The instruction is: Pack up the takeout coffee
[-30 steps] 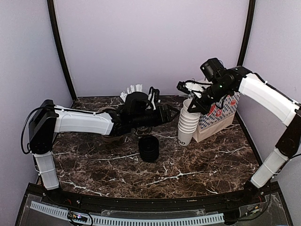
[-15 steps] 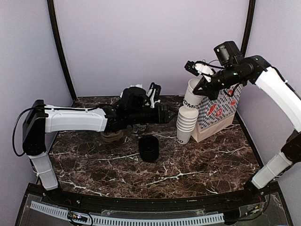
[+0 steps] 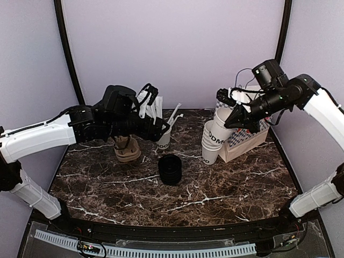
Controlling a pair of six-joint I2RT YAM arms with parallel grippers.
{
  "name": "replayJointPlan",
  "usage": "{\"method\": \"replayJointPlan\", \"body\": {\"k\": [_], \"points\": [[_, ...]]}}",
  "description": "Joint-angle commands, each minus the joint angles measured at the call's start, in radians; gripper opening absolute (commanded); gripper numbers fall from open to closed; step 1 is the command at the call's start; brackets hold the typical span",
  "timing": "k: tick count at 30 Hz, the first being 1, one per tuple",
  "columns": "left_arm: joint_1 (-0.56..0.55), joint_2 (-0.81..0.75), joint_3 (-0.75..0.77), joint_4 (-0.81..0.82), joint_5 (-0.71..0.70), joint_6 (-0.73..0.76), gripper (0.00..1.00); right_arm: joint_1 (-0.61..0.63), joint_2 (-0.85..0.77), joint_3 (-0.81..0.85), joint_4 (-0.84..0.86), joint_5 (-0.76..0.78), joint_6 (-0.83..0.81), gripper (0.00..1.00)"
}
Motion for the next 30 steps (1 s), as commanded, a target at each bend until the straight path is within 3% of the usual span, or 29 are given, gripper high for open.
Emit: {"method": "replayJointPlan", "body": {"k": [1,17,30], "points": [[-0.005,-0.04,-0.04,-0.189,-0.105,0.109,0.88,0.071,-0.025,-0.071,-0.035,-0.1,-0.078,0.0],[-0.003,-0.048,-0.179,-0.074,-0.1,0.048,0.87,0.353,0.078,-0.358,0.16,0.172,-0.061,0.0],[-0.003,-0.049,-0.19,-0.064,-0.002,0.083,0.87,0.397,0.105,-0.47,0.346,0.15,-0.048,0.0]]}}
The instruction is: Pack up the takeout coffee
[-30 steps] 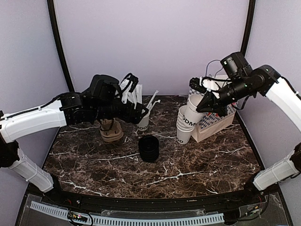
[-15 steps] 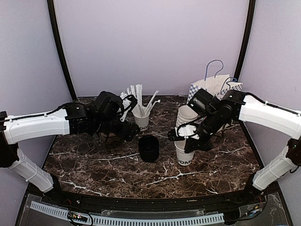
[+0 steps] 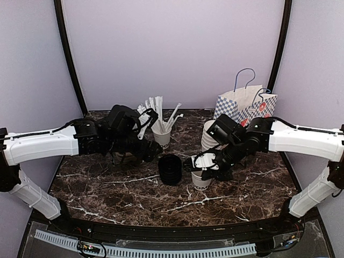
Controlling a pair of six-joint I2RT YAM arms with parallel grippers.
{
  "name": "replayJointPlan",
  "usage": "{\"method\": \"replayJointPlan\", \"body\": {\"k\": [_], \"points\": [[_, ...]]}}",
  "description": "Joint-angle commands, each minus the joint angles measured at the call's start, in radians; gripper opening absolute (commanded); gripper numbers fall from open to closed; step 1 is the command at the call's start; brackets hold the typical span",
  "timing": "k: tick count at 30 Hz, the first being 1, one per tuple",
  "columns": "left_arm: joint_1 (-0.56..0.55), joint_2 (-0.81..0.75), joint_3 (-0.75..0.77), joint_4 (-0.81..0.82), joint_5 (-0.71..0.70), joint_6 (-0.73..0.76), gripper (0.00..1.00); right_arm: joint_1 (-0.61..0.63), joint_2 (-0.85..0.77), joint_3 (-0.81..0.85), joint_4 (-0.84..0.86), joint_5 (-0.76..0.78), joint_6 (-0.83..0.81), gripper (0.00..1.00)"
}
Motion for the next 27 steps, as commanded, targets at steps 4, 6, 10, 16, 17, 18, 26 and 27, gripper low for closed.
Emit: {"method": "replayJointPlan", "body": {"k": [4,6,10,16,17,18,26,27], "points": [[-0.004,-0.017,-0.008,0.015,0.045,0.024,0.86,0.017,0.011,-0.057,0.109,-0.019,0.022,0.01],[-0.003,-0.006,-0.011,0.02,0.069,0.031,0.83,0.018,0.011,-0.056,0.109,-0.022,0.028,0.14],[-0.004,0.036,0.013,0.012,0.115,0.042,0.75,0.017,-0.011,-0.03,0.081,-0.04,0.04,0.38],[-0.005,0.06,0.038,0.021,0.196,0.036,0.64,-0.064,-0.1,0.083,-0.041,-0.141,0.038,0.43],[-0.007,0.06,0.039,0.028,0.215,0.029,0.63,-0.099,-0.114,0.097,-0.052,-0.16,0.041,0.43],[-0.007,0.061,0.039,0.034,0.229,0.025,0.62,-0.141,-0.133,0.104,-0.056,-0.174,0.045,0.43],[-0.073,0.179,0.133,-0.037,0.231,0.002,0.5,-0.441,-0.315,-0.062,0.06,-0.282,0.103,0.42],[-0.082,0.199,0.173,-0.057,0.223,0.004,0.5,-0.481,-0.341,-0.096,0.081,-0.307,0.115,0.42]]}}
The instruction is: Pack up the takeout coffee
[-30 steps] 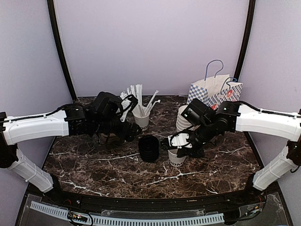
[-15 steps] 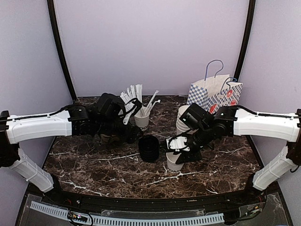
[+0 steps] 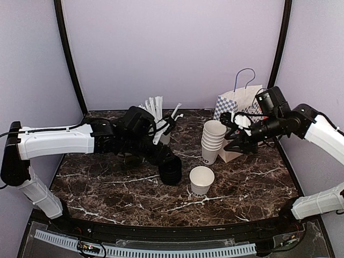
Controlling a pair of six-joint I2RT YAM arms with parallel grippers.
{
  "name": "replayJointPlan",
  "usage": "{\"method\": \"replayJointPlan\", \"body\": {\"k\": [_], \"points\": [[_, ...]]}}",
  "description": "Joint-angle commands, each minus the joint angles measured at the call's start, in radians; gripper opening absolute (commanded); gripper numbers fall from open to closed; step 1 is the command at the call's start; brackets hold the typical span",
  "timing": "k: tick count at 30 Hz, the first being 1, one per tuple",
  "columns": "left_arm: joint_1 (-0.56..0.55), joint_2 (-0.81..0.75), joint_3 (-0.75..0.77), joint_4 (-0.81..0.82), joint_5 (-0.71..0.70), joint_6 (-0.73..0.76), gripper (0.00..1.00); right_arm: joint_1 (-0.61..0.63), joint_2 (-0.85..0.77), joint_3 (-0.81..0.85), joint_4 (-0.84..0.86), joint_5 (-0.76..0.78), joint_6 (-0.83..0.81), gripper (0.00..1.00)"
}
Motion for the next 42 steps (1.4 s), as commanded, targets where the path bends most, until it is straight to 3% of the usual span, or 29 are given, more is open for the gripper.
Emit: {"method": "replayJointPlan", "body": {"k": [1,8,16,31,42], "points": [[-0.067,0.106,0.112,-0.112,-0.048,-0.005,0.49,-0.15,-0.085,-0.129,0.084,-0.134,0.062,0.42],[-0.112,0.281,0.324,-0.307,-0.16,-0.08,0.52,-0.302,-0.177,-0.328,0.211,-0.2,0.119,0.43],[-0.115,0.382,0.429,-0.409,-0.165,-0.184,0.53,-0.312,-0.169,-0.332,0.231,-0.228,0.134,0.45],[-0.114,0.445,0.473,-0.462,-0.156,-0.228,0.38,-0.312,-0.173,-0.341,0.24,-0.231,0.134,0.46],[-0.114,0.457,0.506,-0.472,-0.18,-0.218,0.14,-0.313,-0.184,-0.348,0.242,-0.229,0.131,0.46]]}}
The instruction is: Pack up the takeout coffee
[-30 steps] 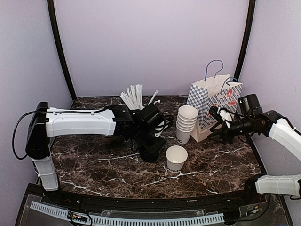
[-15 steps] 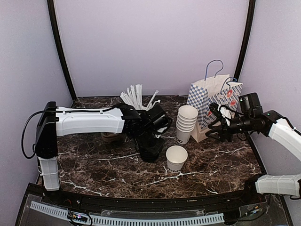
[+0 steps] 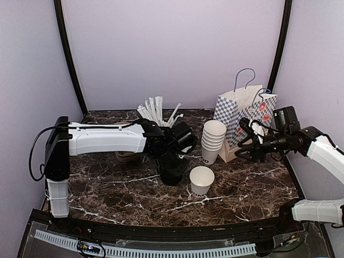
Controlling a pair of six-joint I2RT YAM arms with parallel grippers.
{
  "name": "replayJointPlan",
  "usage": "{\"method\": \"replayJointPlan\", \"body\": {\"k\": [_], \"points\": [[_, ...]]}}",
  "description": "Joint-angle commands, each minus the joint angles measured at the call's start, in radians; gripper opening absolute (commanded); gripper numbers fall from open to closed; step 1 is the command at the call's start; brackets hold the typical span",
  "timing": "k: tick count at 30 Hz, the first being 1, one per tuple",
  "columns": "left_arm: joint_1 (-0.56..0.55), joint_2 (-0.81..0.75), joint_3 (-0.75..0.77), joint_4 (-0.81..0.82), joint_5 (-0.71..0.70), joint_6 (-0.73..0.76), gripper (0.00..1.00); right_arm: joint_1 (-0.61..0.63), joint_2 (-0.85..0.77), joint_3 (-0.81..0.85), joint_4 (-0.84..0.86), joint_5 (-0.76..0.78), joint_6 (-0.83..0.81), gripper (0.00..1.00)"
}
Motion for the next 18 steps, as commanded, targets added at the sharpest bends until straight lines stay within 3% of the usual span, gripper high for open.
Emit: {"method": "replayJointPlan", "body": {"k": [1,5,13,18], "points": [[-0.001,-0.009,0.056,-0.044,-0.023,-0.002,0.11,-0.005,-0.02,-0.004,0.03,-0.011,0.003,0.46],[0.0,-0.028,0.085,-0.078,-0.029,0.0,0.05,-0.005,-0.019,0.001,0.024,-0.014,0.001,0.46],[0.002,-0.116,0.093,-0.091,-0.043,0.026,0.02,-0.005,0.0,0.032,0.003,-0.046,-0.003,0.47],[0.001,-0.235,0.098,-0.019,0.017,0.084,0.02,-0.003,0.052,0.145,-0.067,-0.123,-0.025,0.58]]}}
